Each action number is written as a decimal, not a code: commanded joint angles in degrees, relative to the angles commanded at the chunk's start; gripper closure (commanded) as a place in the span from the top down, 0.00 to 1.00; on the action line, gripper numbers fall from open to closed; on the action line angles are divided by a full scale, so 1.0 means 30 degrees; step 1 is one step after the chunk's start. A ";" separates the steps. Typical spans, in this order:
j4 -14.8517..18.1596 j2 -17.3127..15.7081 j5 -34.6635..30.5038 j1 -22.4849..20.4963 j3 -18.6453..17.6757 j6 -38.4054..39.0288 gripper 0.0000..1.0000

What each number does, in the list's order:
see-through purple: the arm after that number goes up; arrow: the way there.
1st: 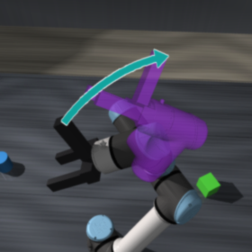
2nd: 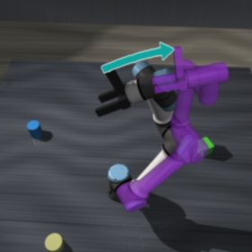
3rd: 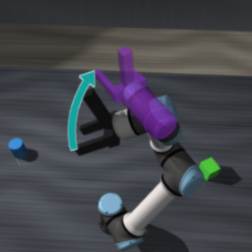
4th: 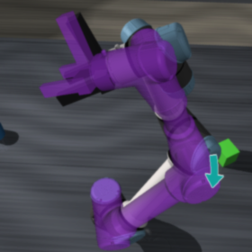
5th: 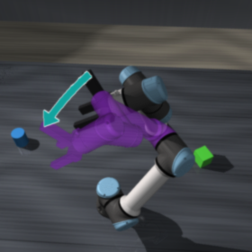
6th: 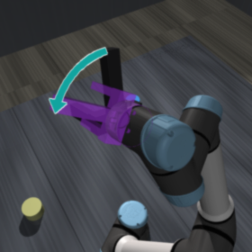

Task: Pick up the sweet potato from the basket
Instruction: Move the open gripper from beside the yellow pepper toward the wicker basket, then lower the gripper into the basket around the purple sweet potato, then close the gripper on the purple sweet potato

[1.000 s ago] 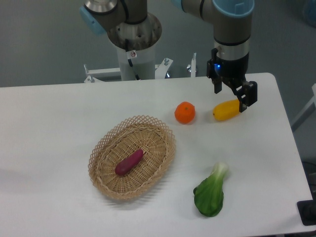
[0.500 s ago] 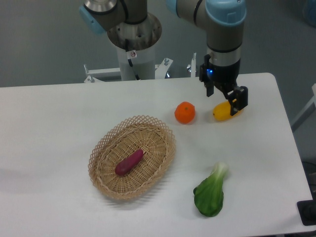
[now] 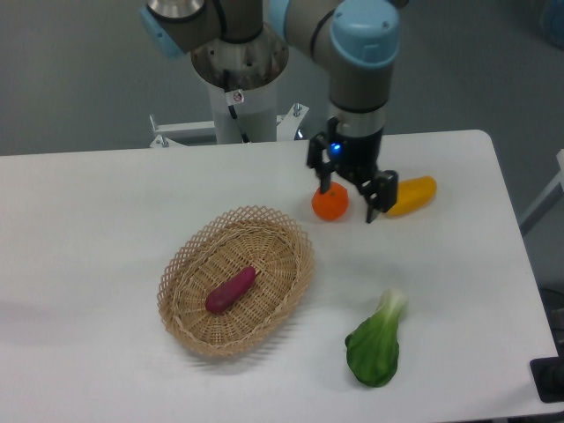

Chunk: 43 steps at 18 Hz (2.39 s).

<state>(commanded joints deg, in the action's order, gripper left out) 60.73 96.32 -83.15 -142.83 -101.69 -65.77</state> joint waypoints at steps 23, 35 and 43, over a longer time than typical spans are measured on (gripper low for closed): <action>-0.3545 0.5538 -0.0381 0.5131 -0.0381 0.5721 1.00; -0.4304 0.6769 -0.1259 0.5571 -0.0527 0.5370 1.00; -0.4922 0.6682 -0.1347 0.5571 -0.0527 0.5340 0.34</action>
<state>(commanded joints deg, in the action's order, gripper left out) 45.97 116.37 -87.19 -126.12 -103.27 -49.75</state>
